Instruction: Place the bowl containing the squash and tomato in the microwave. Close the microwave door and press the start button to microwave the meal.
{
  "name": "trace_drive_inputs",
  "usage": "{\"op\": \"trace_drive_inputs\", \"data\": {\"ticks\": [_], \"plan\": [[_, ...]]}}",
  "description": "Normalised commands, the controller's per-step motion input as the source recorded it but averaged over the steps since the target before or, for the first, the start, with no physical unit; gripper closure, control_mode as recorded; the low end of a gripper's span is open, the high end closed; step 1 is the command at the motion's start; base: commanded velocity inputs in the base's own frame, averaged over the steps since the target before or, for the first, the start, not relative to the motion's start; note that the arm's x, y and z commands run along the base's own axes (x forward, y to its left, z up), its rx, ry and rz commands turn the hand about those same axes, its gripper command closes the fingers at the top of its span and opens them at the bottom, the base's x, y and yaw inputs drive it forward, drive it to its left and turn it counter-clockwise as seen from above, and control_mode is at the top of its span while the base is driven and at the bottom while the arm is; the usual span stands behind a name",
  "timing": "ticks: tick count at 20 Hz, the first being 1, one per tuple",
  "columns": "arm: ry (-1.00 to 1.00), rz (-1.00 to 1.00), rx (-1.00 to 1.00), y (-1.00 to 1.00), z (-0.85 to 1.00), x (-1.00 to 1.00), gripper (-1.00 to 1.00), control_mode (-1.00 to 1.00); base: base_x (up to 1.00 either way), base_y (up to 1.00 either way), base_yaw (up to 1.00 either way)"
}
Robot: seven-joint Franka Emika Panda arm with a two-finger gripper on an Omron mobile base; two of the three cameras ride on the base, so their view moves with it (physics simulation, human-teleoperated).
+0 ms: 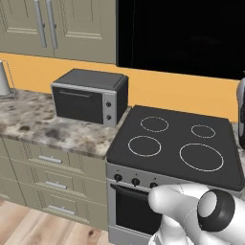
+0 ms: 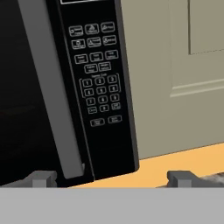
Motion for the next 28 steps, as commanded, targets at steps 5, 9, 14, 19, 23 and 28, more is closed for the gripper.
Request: {"op": "trace_drive_inputs", "data": {"ticks": [5,9,14,19,23,28], "plan": [[0.00,0.00,0.00,0.00,0.00,0.00,-1.00,-1.00,0.00,0.00,0.00],[-0.03,0.01,0.00,0.00,0.00,0.00,-1.00,-1.00,0.00,0.00,0.00],[-0.13,0.18,0.00,0.00,-0.01,-0.03,-1.00,-1.00,0.00,0.00,0.00],[-0.15,0.24,0.00,-0.02,0.00,-0.47,-1.00,-1.00,0.00,0.00,0.00],[-0.14,0.09,0.00,-0.03,0.17,-0.94,-1.00,-1.00,0.00,0.00,0.00],[-0.02,0.15,-0.15,0.00,0.06,-0.94,-1.00,-1.00,0.00,0.00,0.00]]}}
